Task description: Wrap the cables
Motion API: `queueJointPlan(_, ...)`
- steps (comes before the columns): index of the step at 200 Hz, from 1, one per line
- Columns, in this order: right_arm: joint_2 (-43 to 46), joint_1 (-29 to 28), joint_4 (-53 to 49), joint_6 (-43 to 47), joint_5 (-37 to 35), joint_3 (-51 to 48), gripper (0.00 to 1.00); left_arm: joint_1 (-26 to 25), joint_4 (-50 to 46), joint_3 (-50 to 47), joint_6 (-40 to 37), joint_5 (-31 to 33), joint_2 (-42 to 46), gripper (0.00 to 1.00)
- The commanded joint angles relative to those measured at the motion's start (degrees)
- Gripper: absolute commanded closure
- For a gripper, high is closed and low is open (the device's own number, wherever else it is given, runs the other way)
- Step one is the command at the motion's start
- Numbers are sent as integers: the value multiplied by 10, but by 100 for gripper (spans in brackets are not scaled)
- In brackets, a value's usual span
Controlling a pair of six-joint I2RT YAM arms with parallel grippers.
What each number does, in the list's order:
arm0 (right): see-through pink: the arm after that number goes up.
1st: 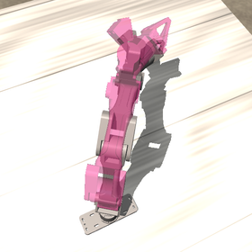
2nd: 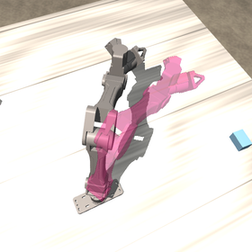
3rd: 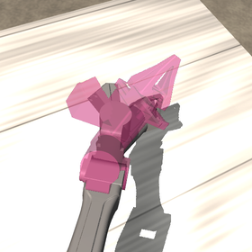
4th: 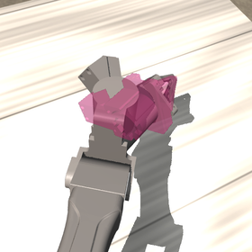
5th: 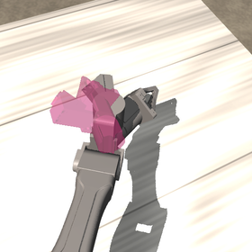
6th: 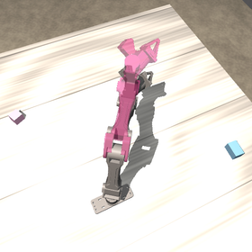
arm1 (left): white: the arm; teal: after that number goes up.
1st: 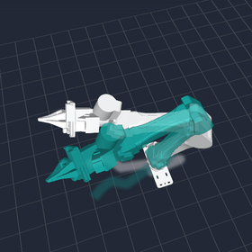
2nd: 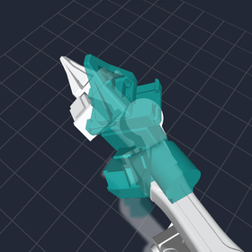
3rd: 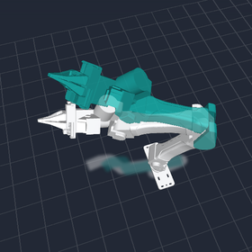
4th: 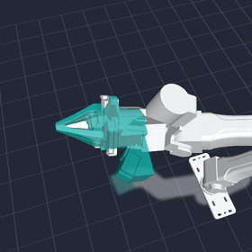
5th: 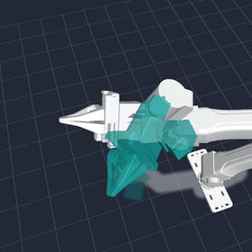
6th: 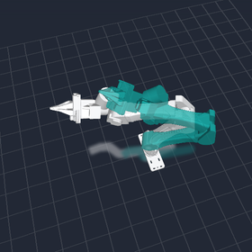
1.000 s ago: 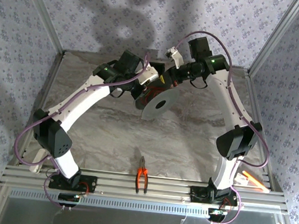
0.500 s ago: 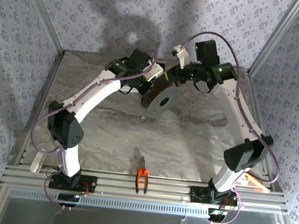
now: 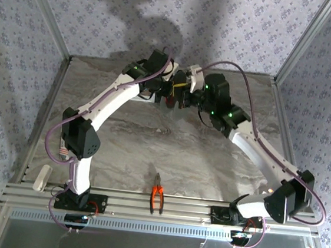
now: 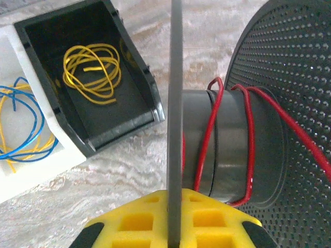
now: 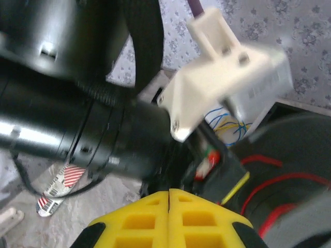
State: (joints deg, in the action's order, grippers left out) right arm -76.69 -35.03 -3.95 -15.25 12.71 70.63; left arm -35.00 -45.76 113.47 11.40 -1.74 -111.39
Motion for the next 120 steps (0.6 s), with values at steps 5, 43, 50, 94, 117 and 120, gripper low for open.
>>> queueJointPlan(5,89,-33,181,-102,-30,-87,100,54,135,-28,104,55,24,100)
queueJointPlan(43,137,-70,284,-162,-114,-214,100,76,236,-76,175,74,64,100)
queueJointPlan(50,145,-73,301,-176,-134,-236,100,78,264,-95,191,81,77,100)
queueJointPlan(94,154,-77,380,-236,-198,-331,100,83,363,-163,241,118,133,100)
queueJointPlan(117,150,-79,404,-239,-231,-350,100,83,413,-199,259,134,158,100)
queueJointPlan(120,149,-78,409,-240,-235,-354,100,83,420,-205,262,136,162,100)
